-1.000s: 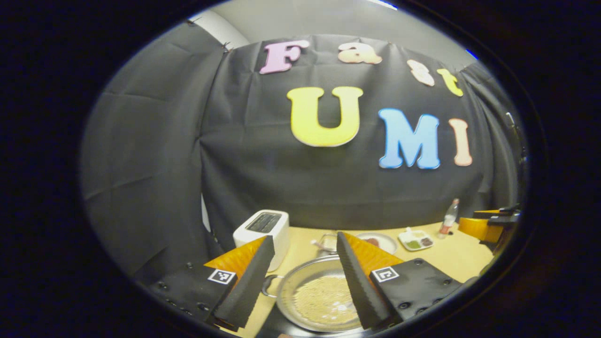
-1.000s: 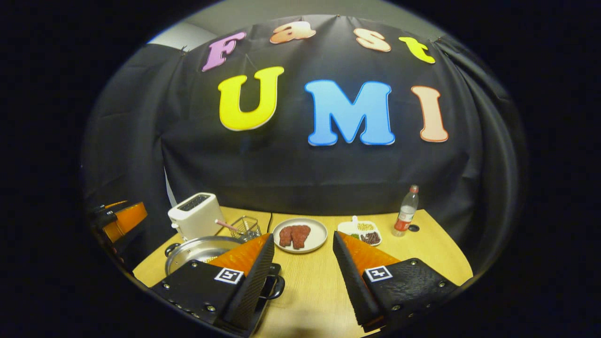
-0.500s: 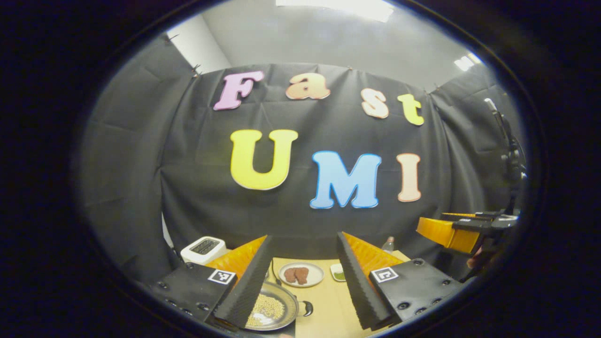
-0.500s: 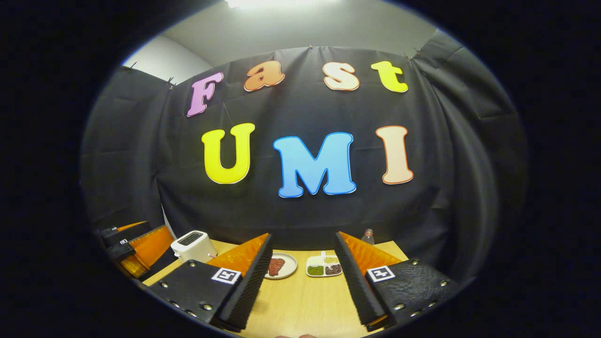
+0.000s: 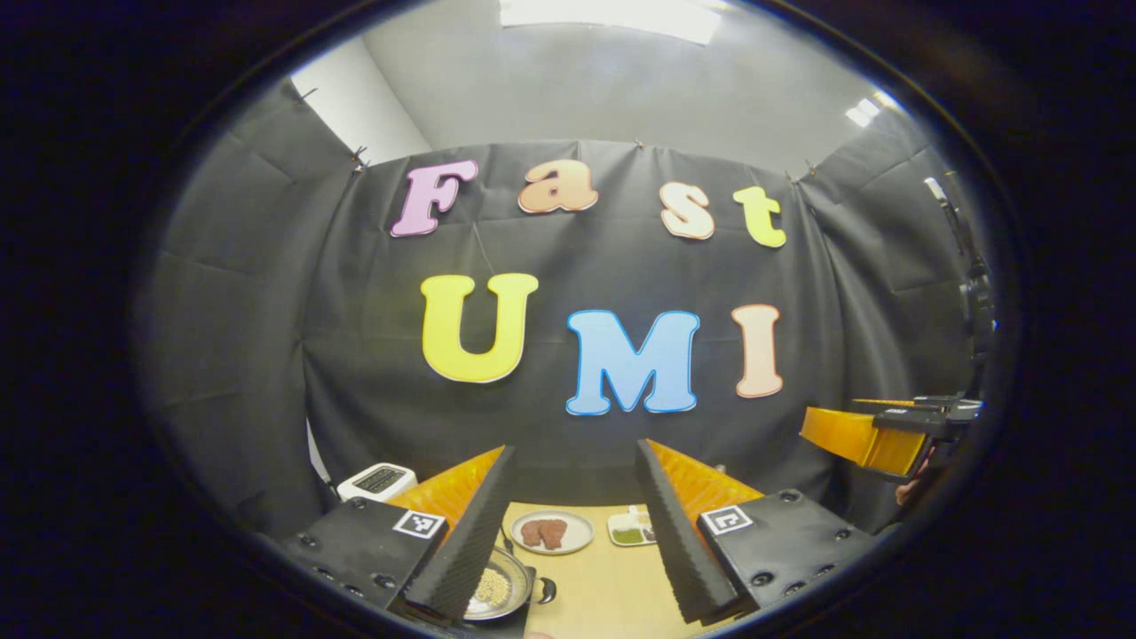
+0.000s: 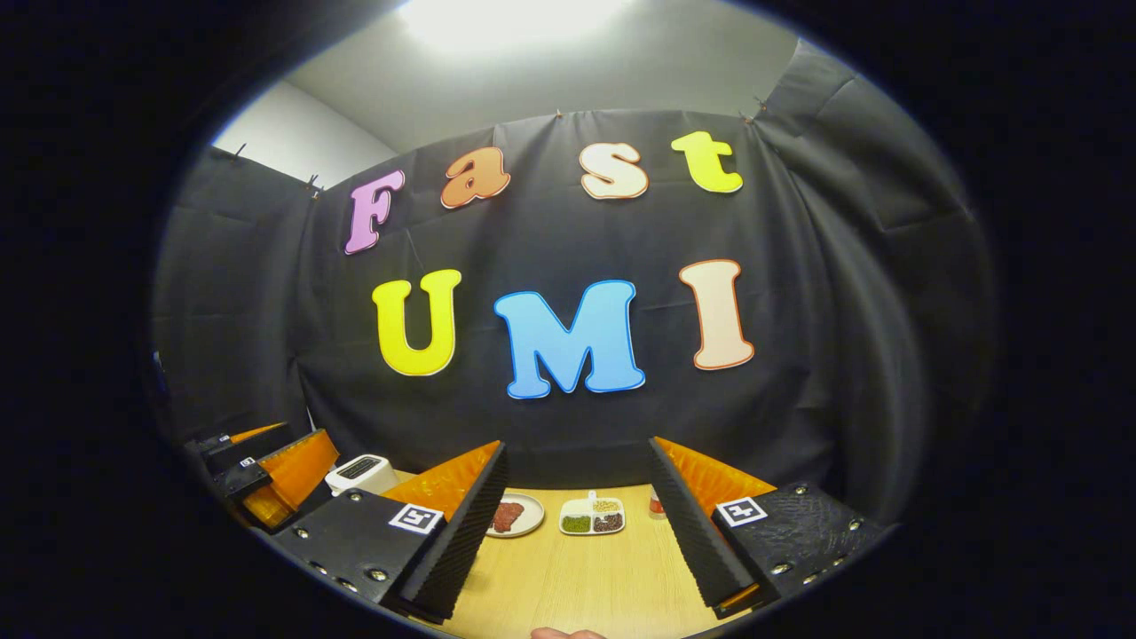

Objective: First push the handle of the pot to place it horizontally, then grasp the pot with both hands and set it on the induction cooktop.

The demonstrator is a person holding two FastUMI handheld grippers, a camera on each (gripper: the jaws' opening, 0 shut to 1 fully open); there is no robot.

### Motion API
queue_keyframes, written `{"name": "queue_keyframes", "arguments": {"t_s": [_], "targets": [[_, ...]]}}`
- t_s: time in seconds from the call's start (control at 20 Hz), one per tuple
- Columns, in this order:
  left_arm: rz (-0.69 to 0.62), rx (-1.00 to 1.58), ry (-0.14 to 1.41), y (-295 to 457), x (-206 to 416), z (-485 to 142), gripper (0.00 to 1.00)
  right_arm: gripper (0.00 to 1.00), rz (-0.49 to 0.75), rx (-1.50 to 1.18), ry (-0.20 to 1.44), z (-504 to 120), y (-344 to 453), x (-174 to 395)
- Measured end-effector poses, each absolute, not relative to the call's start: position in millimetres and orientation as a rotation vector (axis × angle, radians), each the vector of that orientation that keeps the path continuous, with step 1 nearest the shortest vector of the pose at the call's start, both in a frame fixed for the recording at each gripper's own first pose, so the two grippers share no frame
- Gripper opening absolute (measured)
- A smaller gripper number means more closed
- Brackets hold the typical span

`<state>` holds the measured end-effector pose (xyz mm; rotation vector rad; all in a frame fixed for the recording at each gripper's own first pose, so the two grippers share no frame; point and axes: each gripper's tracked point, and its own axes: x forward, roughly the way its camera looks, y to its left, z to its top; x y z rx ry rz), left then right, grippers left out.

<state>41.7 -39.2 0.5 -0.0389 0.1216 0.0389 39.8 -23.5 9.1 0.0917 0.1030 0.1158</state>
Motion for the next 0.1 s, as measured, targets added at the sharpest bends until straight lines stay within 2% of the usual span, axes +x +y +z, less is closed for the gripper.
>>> {"name": "queue_keyframes", "arguments": {"t_s": [0.05, 0.1], "targets": [[0.044, -0.051, 0.134, -42.5, 39.2, -3.3, 0.93, 0.96, 0.121, 0.090, 0.105, 7.8, -25.7, 39.0], [0.044, -0.062, 0.143, -46.5, 35.9, -5.6, 0.86, 0.96, 0.122, 0.089, 0.113, 5.0, -27.9, 39.9]]}}
